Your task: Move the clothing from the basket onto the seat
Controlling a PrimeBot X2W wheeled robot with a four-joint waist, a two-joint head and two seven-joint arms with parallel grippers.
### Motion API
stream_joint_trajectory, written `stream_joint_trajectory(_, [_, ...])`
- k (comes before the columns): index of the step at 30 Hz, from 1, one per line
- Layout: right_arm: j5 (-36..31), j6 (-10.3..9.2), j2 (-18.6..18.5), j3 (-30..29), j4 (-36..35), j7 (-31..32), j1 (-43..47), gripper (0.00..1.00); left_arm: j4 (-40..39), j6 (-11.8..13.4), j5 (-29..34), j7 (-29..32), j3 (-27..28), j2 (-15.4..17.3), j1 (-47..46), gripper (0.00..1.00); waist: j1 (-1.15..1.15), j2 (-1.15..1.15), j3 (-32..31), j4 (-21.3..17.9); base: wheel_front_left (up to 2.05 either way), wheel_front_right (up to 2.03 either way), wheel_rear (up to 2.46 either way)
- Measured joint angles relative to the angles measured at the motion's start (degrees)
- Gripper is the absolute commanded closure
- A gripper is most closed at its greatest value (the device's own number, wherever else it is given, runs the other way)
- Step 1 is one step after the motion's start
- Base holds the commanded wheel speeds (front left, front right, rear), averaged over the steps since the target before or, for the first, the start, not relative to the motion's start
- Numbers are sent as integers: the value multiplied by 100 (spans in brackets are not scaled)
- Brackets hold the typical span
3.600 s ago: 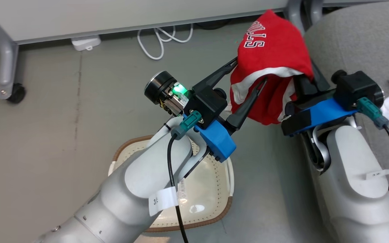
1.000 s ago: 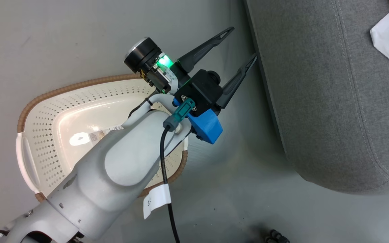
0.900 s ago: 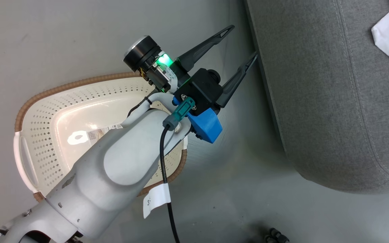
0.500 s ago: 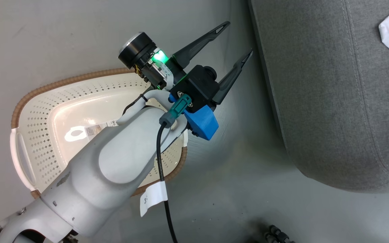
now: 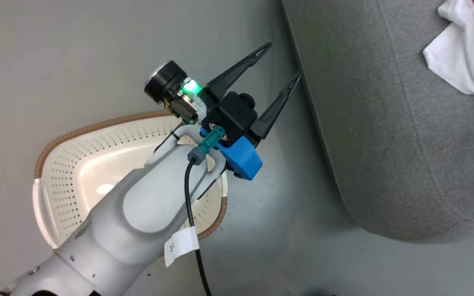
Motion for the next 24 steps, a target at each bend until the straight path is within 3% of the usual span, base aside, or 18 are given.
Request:
stream_joint_trajectory(12, [80,0,583,764,-1428,0,1098,0,-314,360,-272,-69,846,189,913,0,0,0,-1044,95,0,0,0])
stream_joint_trajectory(17, [62,-1,829,1096,-1982,-1,1475,0,-661,537,-272,-69,1455,244,1466,0,-1,0,-1428,295,0,0,0])
stream_joint_trajectory(24, [105,-1,1057,1683,-2265,0,1804,0,-1013,561,-118,-70,2260,274,2139,0,-1,0,-1883,644,0,0,0])
